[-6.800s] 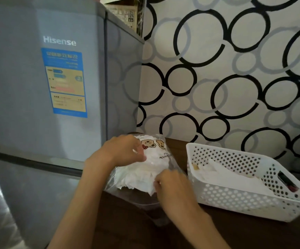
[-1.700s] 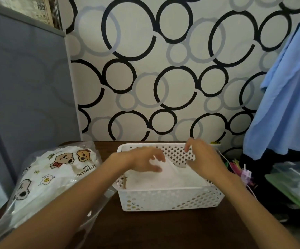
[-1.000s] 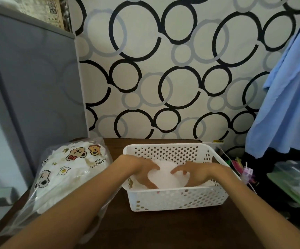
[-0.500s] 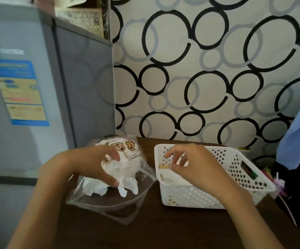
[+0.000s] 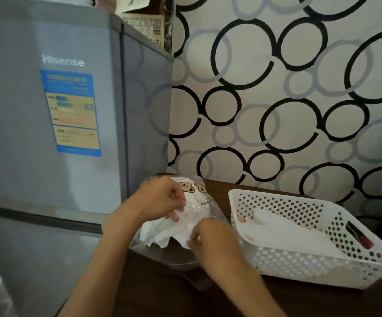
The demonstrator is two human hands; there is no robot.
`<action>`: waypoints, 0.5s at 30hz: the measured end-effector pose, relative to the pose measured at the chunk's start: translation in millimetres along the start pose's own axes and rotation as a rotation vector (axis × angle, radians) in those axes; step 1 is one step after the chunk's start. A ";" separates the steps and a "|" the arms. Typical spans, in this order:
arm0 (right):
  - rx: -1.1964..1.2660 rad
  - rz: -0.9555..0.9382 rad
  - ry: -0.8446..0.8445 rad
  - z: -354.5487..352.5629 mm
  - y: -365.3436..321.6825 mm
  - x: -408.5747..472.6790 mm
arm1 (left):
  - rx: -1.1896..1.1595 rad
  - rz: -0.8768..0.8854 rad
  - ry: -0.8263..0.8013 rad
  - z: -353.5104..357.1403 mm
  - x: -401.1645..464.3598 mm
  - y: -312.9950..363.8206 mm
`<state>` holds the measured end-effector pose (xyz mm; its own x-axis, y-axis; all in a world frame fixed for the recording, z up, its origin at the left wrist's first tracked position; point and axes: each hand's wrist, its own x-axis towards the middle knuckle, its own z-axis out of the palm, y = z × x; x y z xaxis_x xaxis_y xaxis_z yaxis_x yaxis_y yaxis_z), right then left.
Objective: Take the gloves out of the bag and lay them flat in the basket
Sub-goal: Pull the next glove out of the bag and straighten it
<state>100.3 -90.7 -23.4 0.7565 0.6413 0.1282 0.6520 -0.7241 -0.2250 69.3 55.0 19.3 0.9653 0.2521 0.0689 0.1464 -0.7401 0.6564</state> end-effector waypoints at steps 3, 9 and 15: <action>0.144 -0.037 -0.028 -33.8 12.8 -7.4 | 0.028 -0.013 0.026 -0.4 2.1 -5.5; 0.298 -0.098 -0.039 -58.6 33.4 -6.6 | 0.037 -0.016 0.020 -2.9 0.0 -6.7; 0.276 -0.205 -0.188 -75.4 51.4 -11.0 | 0.098 -0.018 0.066 -3.4 0.1 -5.6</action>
<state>129.4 -154.2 36.5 0.5725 0.8195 0.0242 0.7309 -0.4968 -0.4680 67.8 61.2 18.2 0.9463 0.3042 0.1093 0.1872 -0.7914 0.5819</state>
